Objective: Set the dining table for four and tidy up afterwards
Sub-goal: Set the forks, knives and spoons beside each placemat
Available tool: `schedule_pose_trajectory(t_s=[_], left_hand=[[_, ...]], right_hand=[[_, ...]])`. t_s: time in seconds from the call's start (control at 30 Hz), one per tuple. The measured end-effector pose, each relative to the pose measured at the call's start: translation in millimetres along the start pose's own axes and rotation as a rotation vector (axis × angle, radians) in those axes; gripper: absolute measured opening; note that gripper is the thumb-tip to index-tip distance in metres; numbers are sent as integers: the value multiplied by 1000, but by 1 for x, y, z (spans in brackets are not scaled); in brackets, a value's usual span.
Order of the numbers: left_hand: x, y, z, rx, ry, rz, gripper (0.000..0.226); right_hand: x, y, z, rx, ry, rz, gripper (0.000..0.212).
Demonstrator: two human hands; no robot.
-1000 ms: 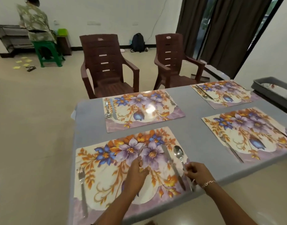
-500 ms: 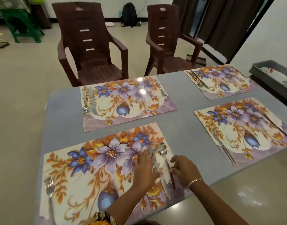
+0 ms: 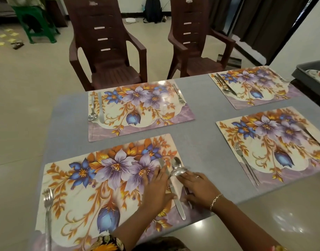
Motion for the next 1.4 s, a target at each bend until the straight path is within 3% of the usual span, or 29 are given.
schedule_pose_trajectory(t_s=[0.27,0.37,0.43,0.5,0.57,0.7,0.77,0.9,1.17,1.33,1.4], left_hand=[[-2,3,2,49,-6,46,84],[0,5,3,31,39,-35,77],[12,14,-1,-9,157,-269,60],[27,21,-8,47,235,-699,36],[29,36,-10,142,191,-1043,21],[23,87,0,79,83,-1272,36],[16,117,-1,57,25,-1307,39],[-5,184,-3,-7,-92,-1323,39],[-60,298,5,-51,-272,-1345,36],[-69,346,31,-170,-214,-1183,26],[-75,359,51,-194,-156,-1074,32]], right_hand=[[-10,7,-1,6,-106,50,69],[-11,9,-1,16,-77,93,71],[-1,14,-5,-14,17,211,64],[14,24,-12,-71,187,333,49],[30,38,-25,-159,320,501,33],[52,57,-56,-251,391,820,12],[56,67,-73,-285,356,926,21],[68,103,-121,-366,408,1029,18],[62,188,-206,-557,547,1068,34],[55,258,-248,-695,590,1113,27],[50,295,-262,-764,598,1101,23]])
Point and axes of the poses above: each hand's wrist, its own z-axis towards the middle knuckle, its own x-axis out of the back of the hand, y = z × x, the point moved 9 cm from there along z, towards the middle knuckle, and after that the axes turned 2 degrees about -z, right-handed, at the moved point
